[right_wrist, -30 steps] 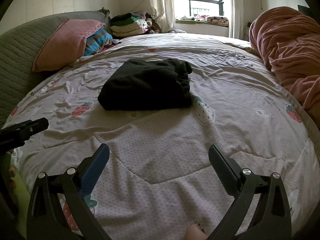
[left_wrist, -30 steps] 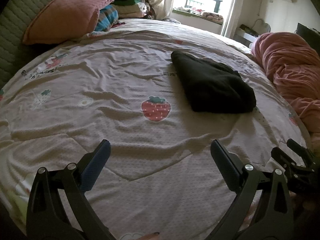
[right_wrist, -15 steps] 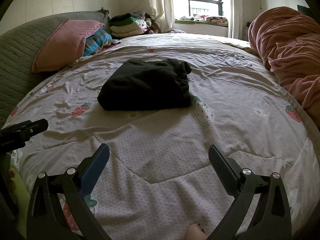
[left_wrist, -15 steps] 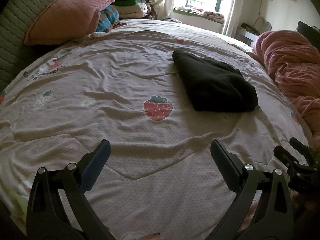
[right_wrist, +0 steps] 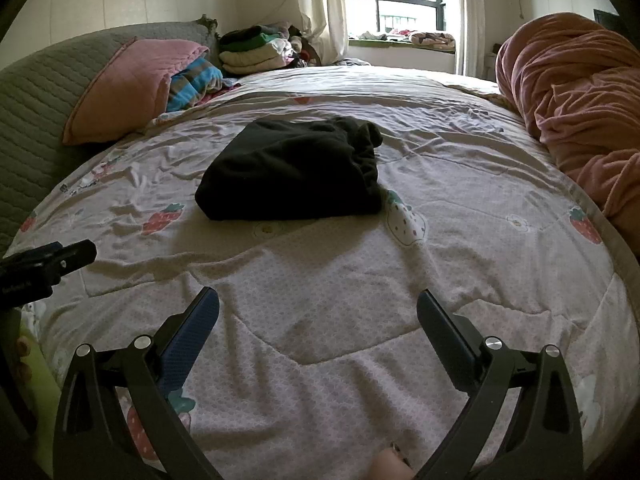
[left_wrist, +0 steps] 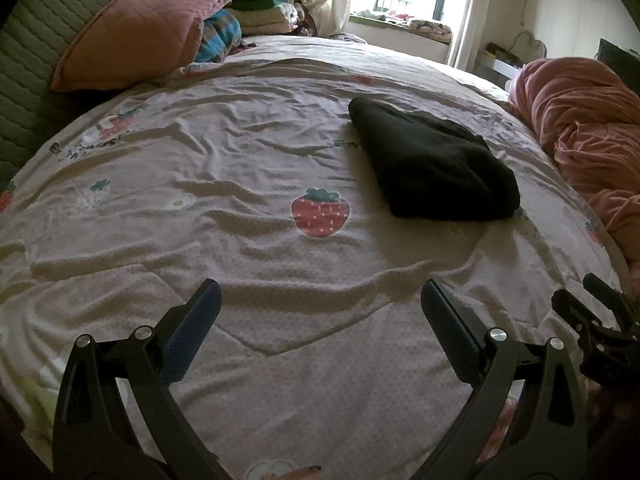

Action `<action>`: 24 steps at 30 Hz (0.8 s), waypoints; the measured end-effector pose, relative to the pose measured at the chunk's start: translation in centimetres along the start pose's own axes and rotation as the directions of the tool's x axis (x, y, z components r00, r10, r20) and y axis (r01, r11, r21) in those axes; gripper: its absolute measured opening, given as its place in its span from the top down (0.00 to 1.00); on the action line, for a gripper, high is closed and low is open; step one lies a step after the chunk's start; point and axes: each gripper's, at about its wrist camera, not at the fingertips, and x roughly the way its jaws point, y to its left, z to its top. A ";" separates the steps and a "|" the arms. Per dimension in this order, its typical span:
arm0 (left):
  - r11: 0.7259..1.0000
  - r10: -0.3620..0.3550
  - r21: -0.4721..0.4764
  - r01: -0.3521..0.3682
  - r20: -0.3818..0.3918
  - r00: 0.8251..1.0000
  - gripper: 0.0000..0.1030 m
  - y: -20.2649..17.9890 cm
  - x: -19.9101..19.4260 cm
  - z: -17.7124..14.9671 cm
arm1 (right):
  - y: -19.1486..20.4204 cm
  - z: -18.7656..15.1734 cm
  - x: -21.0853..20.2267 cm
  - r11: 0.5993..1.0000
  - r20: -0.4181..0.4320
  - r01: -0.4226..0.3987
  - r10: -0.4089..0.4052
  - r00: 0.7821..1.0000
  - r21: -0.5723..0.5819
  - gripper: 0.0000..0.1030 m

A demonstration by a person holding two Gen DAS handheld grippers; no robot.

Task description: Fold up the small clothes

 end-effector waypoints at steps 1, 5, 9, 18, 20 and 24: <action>1.000 0.005 0.002 -0.005 -0.001 1.000 0.09 0.0 0.0 -0.1 | 0.0 0.0 0.1 1.000 -0.001 -0.001 0.001 1.000 0.000 0.04; 1.000 0.004 0.003 -0.004 -0.008 1.000 0.09 0.0 0.1 -0.2 | -0.2 0.0 -0.1 1.000 -0.001 0.004 -0.004 1.000 0.008 0.04; 1.000 0.004 0.001 -0.004 -0.019 1.000 0.09 0.0 0.2 -0.3 | -0.3 0.1 -0.2 0.999 -0.003 0.024 -0.024 1.000 0.024 0.04; 0.999 -0.018 -0.035 0.015 -0.065 0.998 0.09 1.0 1.0 -0.8 | -3.8 0.2 -1.5 0.971 -0.016 0.160 -0.160 0.987 0.176 0.04; 0.997 -0.005 -0.071 -0.001 -0.086 0.996 0.09 2.2 1.3 -0.4 | -6.0 0.1 -2.6 0.944 -0.017 0.225 -0.228 0.974 0.240 0.04; 0.984 0.000 -0.178 -0.018 -0.099 0.995 0.09 7.5 1.5 1.8 | -12.3 -1.3 -5.5 0.849 -0.051 0.374 -0.384 0.922 0.374 0.04</action>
